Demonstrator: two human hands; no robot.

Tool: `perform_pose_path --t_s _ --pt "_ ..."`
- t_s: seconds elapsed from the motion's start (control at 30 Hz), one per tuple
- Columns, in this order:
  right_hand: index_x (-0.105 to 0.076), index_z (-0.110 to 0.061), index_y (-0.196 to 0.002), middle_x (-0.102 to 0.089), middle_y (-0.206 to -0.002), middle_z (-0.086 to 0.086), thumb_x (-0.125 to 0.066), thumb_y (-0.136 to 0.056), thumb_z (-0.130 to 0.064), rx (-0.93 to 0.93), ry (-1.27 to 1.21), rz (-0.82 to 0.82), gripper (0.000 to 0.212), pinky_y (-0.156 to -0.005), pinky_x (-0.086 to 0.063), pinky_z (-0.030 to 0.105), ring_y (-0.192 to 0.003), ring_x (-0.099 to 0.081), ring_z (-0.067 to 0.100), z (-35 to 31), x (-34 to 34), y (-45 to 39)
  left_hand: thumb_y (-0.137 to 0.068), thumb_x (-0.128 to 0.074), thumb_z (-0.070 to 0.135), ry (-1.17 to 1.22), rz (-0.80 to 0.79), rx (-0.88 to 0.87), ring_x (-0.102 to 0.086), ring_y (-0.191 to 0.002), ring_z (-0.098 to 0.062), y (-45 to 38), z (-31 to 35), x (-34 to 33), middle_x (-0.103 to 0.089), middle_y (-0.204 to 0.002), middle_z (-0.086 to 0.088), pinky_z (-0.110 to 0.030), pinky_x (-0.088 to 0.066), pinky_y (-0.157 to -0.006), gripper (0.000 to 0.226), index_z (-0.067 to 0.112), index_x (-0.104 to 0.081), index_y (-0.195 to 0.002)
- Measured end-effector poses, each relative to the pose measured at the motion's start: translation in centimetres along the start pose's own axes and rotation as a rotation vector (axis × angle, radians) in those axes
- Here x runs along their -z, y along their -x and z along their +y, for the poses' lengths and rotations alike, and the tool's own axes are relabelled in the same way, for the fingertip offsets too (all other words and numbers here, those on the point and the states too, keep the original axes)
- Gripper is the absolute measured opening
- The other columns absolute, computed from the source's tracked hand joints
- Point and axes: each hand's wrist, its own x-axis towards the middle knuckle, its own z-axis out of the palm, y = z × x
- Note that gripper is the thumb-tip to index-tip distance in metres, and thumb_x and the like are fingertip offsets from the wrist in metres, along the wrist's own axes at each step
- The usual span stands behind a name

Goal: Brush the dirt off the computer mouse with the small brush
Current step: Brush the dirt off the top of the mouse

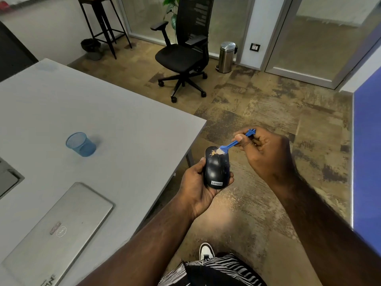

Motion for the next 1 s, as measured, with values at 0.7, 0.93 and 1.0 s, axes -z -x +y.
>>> perform_pose_path --t_s 0.7,0.93,1.0 --pt "-0.074 -0.018 -0.099 -0.075 -0.077 0.001 -0.064 -0.093 -0.027 -0.063 -0.033 0.006 0.015 -0.06 -0.061 0.045 -0.07 -0.075 0.018 0.33 0.39 -0.3 -0.102 -0.03 0.034 0.013 0.014 -0.003 -0.065 -0.084 -0.036 -0.53 -0.1 0.39 -0.067 -0.104 -0.026 -0.044 -0.058 -0.076 0.049 -0.002 -0.053 -0.126" --pt "-0.073 -0.017 -0.102 -0.076 -0.082 0.003 -0.06 -0.093 -0.033 -0.028 -0.061 -0.024 0.023 -0.061 -0.062 0.047 -0.073 -0.076 0.02 0.44 0.02 -0.45 -0.102 -0.029 0.036 0.017 0.008 -0.015 -0.064 -0.085 -0.035 -0.76 0.45 0.12 -0.068 -0.101 -0.025 -0.044 -0.058 -0.077 0.049 -0.002 -0.054 -0.122" --pt "-0.074 -0.016 -0.103 -0.076 -0.084 0.003 -0.058 -0.093 -0.036 -0.063 -0.049 -0.01 0.027 -0.063 -0.062 0.047 -0.075 -0.076 0.02 0.61 -0.14 -0.47 -0.102 -0.03 0.036 0.006 0.016 -0.022 -0.064 -0.088 -0.036 -0.71 0.4 0.13 -0.064 -0.111 -0.027 -0.045 -0.057 -0.078 0.051 -0.002 -0.051 -0.128"
